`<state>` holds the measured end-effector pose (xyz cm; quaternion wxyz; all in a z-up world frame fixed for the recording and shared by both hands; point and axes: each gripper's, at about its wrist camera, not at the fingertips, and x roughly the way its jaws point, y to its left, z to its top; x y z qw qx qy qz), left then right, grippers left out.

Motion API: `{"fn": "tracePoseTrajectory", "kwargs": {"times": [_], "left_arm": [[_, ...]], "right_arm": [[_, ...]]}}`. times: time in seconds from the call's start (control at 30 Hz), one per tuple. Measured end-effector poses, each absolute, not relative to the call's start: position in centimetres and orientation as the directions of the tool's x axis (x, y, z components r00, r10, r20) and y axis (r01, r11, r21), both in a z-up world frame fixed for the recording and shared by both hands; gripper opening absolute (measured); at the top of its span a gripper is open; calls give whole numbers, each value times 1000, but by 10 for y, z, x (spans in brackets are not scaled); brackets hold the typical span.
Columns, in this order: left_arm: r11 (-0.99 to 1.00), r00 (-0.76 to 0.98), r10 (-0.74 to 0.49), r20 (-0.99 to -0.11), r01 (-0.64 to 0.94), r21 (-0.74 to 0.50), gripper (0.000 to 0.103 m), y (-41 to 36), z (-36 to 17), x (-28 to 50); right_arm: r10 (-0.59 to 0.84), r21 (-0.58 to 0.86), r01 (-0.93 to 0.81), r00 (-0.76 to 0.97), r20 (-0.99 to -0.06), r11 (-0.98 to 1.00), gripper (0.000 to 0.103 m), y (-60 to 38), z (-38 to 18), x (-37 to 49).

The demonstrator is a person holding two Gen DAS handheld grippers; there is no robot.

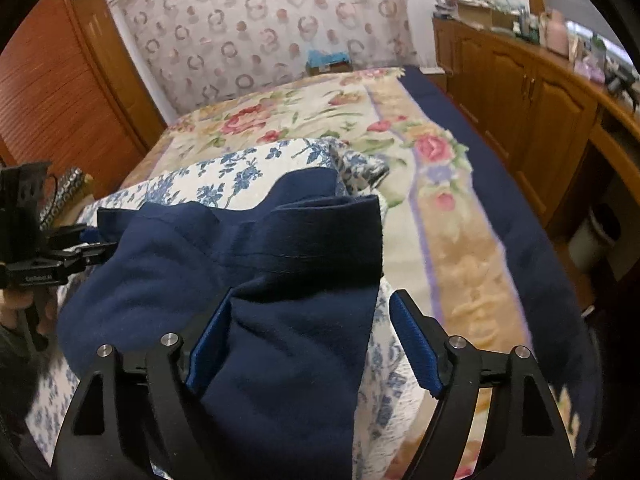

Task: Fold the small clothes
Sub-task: 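Grasp the folded shirt bundle with the left gripper while the right gripper grasps it too, then carry the folded shirt with both grippers onto the patterned cushion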

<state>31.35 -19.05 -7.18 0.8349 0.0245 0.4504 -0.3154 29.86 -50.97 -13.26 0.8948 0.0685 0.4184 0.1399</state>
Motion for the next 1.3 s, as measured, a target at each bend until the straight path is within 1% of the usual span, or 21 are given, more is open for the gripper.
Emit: {"fn": "tracePoseTrajectory", "kwargs": {"times": [0.1, 0.2, 0.23, 0.3, 0.37, 0.4, 0.47, 0.5, 0.53, 0.63, 0.8, 0.97, 1.03, 1.3], "left_arm": [[796, 386, -520, -762, 543, -268, 55, -192, -72, 318], [783, 375, -546, -749, 547, -297, 54, -194, -72, 322], [777, 371, -556, -744, 549, -307, 52, -194, -73, 323], [768, 361, -573, -735, 550, -329, 49, -194, -73, 325], [762, 353, -585, -730, 547, -346, 43, -193, -73, 327], [757, 346, -592, -727, 547, -356, 40, -193, -74, 328], [744, 329, -611, -720, 551, -379, 28, -193, -74, 327], [743, 331, -612, -718, 553, -378, 26, -193, -72, 325], [741, 334, -613, -716, 558, -374, 20, -194, -70, 324], [737, 362, -615, -700, 579, -348, 16, -196, -60, 314], [723, 424, -643, -638, 610, -324, 15, -188, -29, 292], [728, 505, -649, -570, 629, -272, 14, -174, 8, 265], [741, 547, -637, -543, 628, -236, 14, -165, 23, 255], [806, 667, -572, -477, 564, -178, 14, -110, 58, 237]], "right_arm": [[337, 264, -209, 590, -734, 942, 80, -508, -134, 301], [378, 291, -241, 575, -726, 926, 69, -506, -134, 301], [388, 297, -250, 572, -723, 922, 63, -505, -133, 300], [395, 294, -266, 571, -719, 918, 55, -501, -130, 298], [385, 270, -277, 580, -718, 922, 53, -498, -128, 295], [380, 263, -278, 584, -717, 924, 51, -497, -128, 296], [371, 246, -282, 600, -709, 927, 42, -498, -126, 292], [381, 248, -296, 603, -701, 923, 29, -497, -124, 290], [369, 224, -302, 616, -697, 927, 26, -494, -121, 286], [342, 176, -310, 641, -687, 934, 20, -487, -116, 278], [351, 174, -312, 709, -612, 934, 18, -492, -91, 259], [354, 129, -342, 758, -548, 931, 17, -480, -56, 245], [361, 117, -355, 769, -527, 928, 17, -474, -45, 244], [422, 58, -451, 772, -476, 891, 17, -425, -8, 258]]}}
